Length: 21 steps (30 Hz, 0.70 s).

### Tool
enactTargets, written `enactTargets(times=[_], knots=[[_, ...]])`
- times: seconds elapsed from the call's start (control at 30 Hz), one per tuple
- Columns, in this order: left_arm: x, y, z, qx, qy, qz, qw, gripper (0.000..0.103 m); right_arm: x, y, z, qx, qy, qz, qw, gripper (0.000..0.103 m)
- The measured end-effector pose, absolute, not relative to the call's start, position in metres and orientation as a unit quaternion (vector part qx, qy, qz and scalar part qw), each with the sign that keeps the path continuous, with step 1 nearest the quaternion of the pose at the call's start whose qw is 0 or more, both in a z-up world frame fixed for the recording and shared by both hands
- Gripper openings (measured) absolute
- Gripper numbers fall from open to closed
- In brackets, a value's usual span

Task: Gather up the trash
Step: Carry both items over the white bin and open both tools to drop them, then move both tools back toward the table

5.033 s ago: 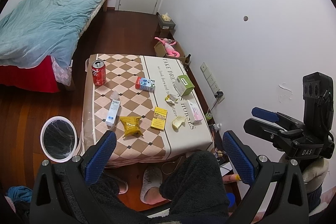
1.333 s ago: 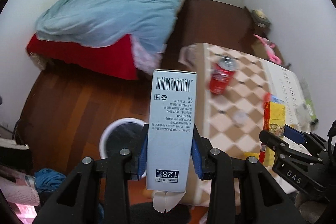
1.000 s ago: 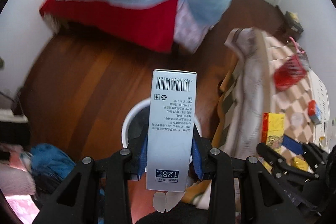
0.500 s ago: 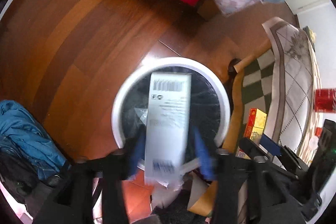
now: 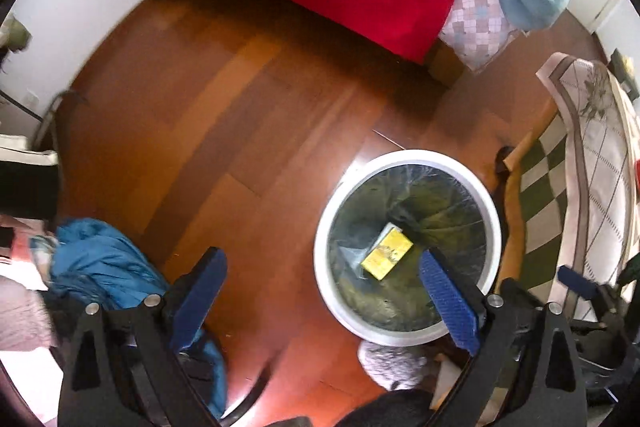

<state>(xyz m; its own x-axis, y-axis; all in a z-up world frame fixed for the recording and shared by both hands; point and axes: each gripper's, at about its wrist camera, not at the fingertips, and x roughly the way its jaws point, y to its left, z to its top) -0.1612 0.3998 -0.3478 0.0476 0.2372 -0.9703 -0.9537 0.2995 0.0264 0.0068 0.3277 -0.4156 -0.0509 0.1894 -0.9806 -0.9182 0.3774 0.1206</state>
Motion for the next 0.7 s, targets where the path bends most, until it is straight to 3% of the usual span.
enactTargets(times=[0.7], knots=[[-0.198,0.281,-0.233,-0.296,0.434,0.506,0.684,0.098,-0.013,0.218,-0.27,-0.278,0.469,0.509,0.666,0.102]])
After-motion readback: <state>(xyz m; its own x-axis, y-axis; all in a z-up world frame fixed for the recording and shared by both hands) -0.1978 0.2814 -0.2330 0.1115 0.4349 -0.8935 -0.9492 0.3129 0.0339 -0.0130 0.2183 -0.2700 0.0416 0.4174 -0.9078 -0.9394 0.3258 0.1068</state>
